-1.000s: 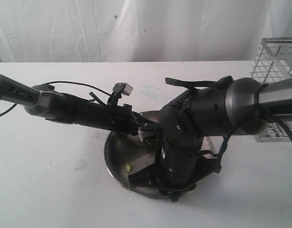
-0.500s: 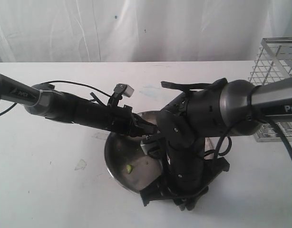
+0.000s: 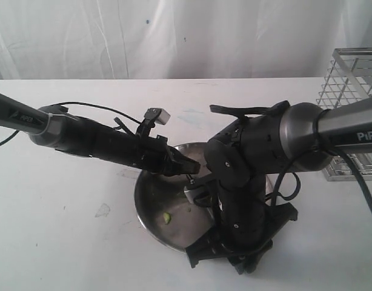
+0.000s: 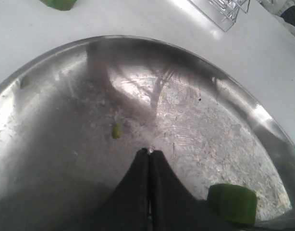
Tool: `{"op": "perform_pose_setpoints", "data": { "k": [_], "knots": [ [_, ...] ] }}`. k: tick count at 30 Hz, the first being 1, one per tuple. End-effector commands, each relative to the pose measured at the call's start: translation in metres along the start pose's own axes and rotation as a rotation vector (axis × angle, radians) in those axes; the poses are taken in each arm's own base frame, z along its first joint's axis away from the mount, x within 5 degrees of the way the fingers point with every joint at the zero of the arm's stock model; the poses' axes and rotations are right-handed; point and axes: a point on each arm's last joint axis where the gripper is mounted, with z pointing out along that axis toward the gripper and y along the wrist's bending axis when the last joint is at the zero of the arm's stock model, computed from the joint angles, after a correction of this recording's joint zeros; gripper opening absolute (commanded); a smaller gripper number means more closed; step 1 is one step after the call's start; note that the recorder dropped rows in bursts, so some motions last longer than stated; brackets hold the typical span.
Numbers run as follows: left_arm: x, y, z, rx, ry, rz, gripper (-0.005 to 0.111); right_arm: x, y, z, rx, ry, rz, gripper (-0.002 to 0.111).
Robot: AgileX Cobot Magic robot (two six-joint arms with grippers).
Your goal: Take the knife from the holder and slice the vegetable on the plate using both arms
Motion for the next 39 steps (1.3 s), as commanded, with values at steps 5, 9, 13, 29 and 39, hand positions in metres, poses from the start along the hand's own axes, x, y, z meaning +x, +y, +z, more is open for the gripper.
{"op": "perform_pose_setpoints", "data": {
  "k": [5,9,13,29,39],
  "knots": [
    [-0.021,-0.023,-0.014,0.031,0.0,0.063,0.0,0.002,-0.004,0.001,-0.004,0.031,0.035,0.0],
    [-0.016,-0.026,-0.013,0.074,0.03,0.058,0.0,0.002,-0.003,0.001,-0.006,0.032,0.037,0.0],
    [-0.005,-0.024,-0.01,0.102,0.057,0.027,0.0,0.002,-0.003,0.001,-0.006,0.032,0.037,0.0],
    [0.002,-0.035,0.017,-0.024,0.07,0.114,0.0,0.001,-0.003,0.001,-0.011,0.019,0.037,0.0],
    [-0.013,-0.039,0.008,-0.056,0.023,0.123,0.0,0.001,-0.003,0.001,-0.011,0.019,0.037,0.0]
  ]
}}
